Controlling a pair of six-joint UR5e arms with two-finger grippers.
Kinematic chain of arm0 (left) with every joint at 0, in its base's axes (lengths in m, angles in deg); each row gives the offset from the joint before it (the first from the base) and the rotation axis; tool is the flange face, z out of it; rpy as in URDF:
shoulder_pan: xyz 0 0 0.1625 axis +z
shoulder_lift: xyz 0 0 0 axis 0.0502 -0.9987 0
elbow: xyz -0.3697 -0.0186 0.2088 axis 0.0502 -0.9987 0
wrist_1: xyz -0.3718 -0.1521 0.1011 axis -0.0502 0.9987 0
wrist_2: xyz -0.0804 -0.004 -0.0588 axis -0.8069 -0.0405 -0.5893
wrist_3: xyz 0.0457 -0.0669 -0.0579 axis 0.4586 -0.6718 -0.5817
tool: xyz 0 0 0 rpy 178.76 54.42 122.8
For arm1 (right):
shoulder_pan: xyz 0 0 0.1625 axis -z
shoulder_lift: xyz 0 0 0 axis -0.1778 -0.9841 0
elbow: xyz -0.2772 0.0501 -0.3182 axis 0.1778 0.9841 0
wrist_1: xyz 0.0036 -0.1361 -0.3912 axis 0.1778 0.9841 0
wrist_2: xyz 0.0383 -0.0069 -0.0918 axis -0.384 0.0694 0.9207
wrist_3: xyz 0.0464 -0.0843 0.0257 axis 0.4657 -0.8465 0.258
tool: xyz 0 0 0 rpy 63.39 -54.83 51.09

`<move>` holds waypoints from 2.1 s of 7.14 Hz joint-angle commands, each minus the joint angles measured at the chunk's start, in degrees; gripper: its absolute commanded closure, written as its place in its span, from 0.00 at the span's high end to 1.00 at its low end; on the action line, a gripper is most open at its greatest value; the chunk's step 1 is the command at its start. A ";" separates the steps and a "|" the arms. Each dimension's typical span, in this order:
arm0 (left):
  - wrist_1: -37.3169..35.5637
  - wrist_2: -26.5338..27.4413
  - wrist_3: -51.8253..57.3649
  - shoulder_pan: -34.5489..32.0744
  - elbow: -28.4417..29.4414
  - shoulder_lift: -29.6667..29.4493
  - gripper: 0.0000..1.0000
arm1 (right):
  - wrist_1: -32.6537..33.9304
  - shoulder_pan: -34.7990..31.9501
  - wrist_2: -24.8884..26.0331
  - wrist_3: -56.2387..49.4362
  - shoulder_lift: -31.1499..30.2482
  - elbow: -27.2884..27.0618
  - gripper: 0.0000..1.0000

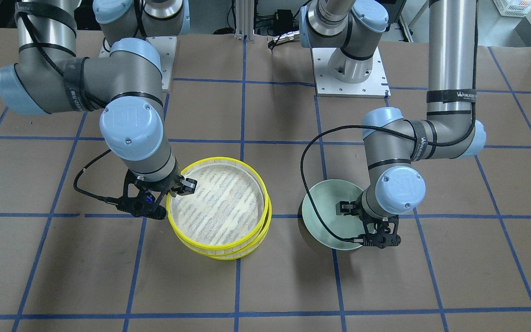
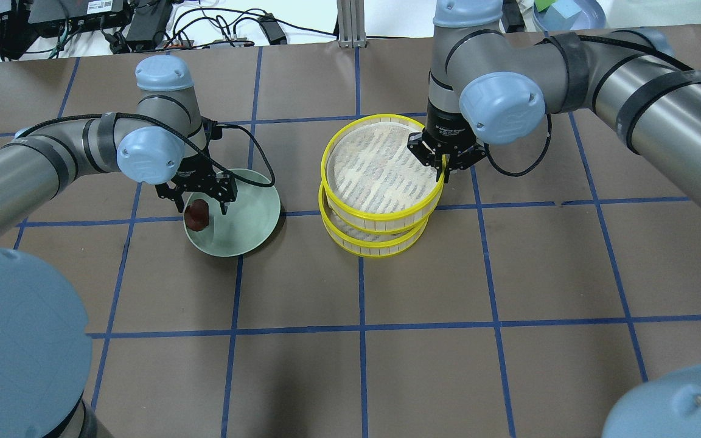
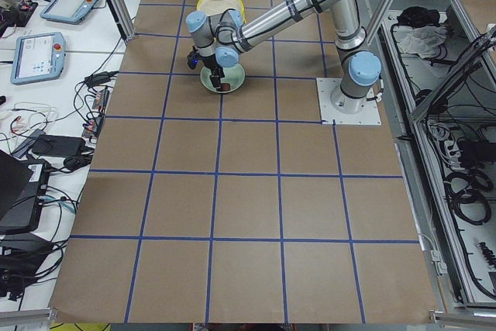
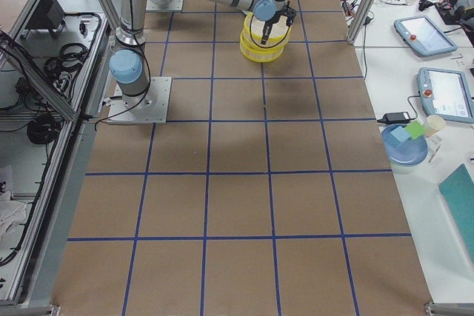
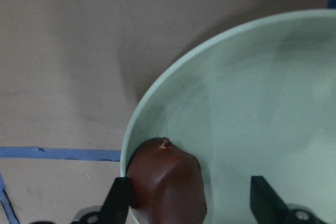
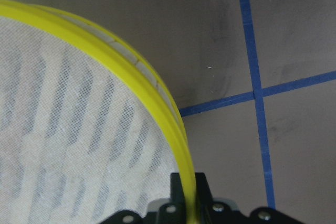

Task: Place buns in different layers of steamer
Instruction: 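Grasp the dark red bun in the bowl with the left gripper, then release red bun onto top tier with left gripper while right gripper rises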

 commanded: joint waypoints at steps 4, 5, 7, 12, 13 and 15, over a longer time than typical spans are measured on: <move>0.35 -0.75 0.40 0.00 0.86 0.87 0.00 | 0.82 -1.48 0.65 0.83 0.96 -0.24 0.00; 0.61 -2.15 0.05 -0.09 1.30 1.75 0.00 | 0.39 -1.48 0.74 0.83 0.70 -0.24 0.00; 2.54 -4.45 -0.31 -0.26 3.58 3.51 0.00 | 0.03 -1.39 1.88 0.83 0.61 -2.07 0.00; 3.86 -9.09 -13.54 -8.41 7.27 9.04 0.00 | 0.21 -1.39 2.41 0.04 -1.22 -1.91 1.00; 3.87 -9.89 -16.54 -10.61 8.33 10.18 0.00 | -0.58 -1.30 2.24 -0.83 -4.63 -1.73 1.00; 3.43 -13.05 -22.35 -14.66 8.77 11.86 0.00 | -6.80 1.67 2.41 -8.17 -10.97 -1.29 1.00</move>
